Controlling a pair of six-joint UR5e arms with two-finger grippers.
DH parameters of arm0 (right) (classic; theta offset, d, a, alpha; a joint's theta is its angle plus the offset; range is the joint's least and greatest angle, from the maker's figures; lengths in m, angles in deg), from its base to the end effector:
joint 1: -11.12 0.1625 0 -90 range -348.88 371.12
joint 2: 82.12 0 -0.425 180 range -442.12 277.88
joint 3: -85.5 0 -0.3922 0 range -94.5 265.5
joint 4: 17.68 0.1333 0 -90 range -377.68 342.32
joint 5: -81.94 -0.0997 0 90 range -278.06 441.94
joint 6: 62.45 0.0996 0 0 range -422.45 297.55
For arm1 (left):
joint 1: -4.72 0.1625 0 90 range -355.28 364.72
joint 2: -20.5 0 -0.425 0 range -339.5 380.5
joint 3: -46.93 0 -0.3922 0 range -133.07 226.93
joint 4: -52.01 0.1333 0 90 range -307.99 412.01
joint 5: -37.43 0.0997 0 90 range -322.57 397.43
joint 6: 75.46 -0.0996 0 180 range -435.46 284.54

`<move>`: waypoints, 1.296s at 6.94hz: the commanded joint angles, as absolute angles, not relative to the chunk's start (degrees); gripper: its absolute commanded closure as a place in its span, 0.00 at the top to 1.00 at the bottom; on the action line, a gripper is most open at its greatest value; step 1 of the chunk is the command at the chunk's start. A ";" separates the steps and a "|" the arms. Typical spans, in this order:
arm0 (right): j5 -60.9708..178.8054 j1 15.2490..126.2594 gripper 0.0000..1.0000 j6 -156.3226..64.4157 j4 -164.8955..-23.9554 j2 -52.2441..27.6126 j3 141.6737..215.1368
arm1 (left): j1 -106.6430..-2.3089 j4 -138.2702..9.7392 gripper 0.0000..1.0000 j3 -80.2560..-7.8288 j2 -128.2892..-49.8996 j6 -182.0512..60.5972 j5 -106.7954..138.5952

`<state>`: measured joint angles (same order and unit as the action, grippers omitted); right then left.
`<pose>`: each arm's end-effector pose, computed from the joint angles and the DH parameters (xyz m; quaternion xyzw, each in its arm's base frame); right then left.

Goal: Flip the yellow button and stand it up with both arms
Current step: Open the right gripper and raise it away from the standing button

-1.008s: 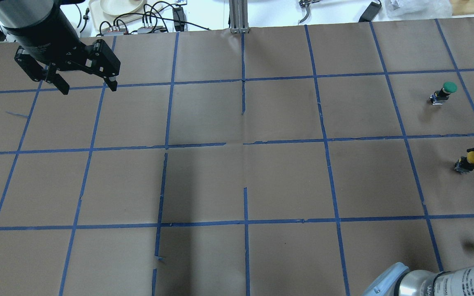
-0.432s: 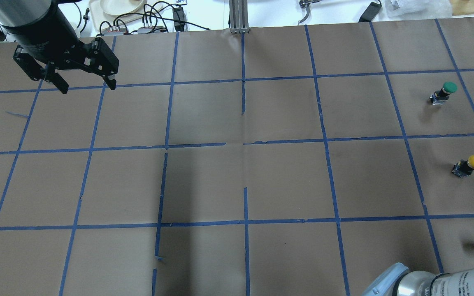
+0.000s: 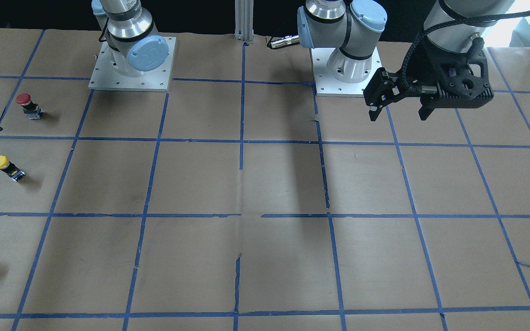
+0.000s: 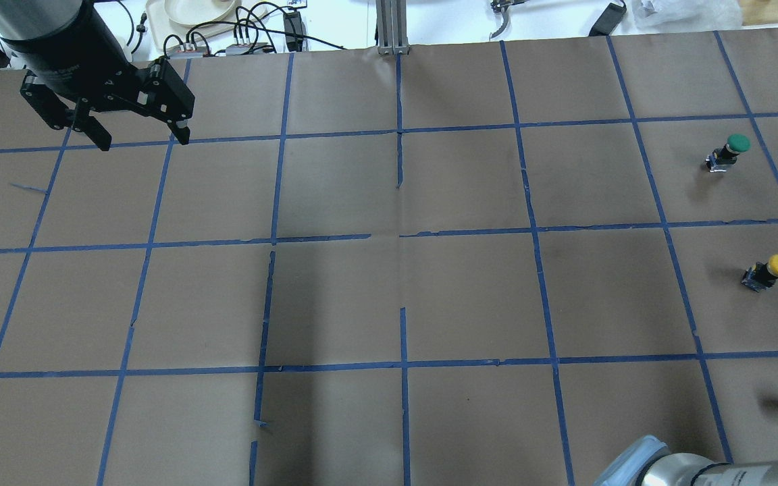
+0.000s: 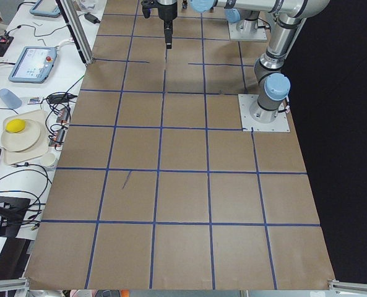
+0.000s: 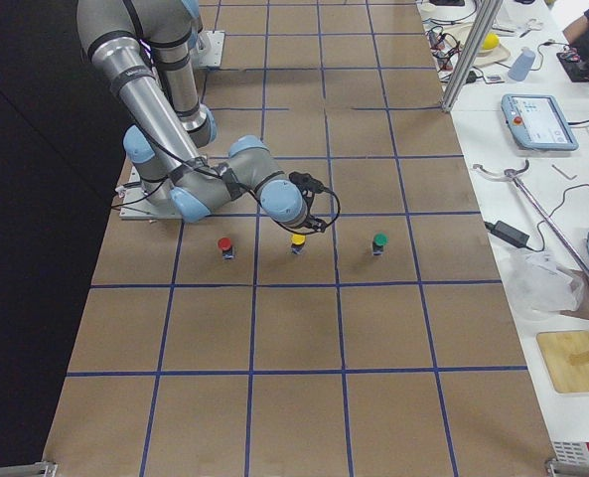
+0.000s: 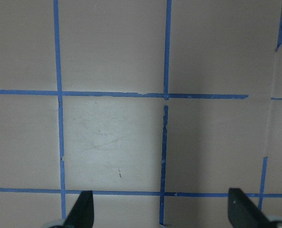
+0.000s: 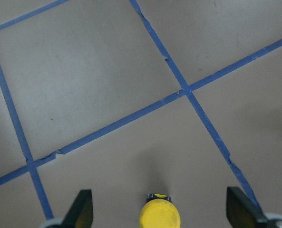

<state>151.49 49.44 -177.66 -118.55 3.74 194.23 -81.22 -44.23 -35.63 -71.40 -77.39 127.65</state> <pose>-0.2646 -0.4234 0.3220 -0.4995 0.8419 -0.1636 0.1223 -0.0970 -0.5111 0.5243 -0.0186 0.9998 0.0062 0.0016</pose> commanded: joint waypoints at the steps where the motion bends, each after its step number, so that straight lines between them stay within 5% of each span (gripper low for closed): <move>1: 155.31 54.95 1.00 -164.49 -114.20 10.57 193.87 | -81.06 -44.23 1.00 -35.60 -71.35 -77.39 127.61; 5: 162.08 67.35 1.00 -119.60 -106.37 24.10 194.22 | -81.06 -44.31 1.00 -35.78 -70.99 -77.30 127.61; 9: 171.50 78.00 1.00 -84.23 -95.06 28.18 188.26 | -80.97 -44.23 1.00 -35.78 -70.99 -77.30 127.78</move>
<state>170.43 75.78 -93.68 -99.28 27.34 190.64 -81.05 -44.30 -35.87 -71.00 -77.30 127.71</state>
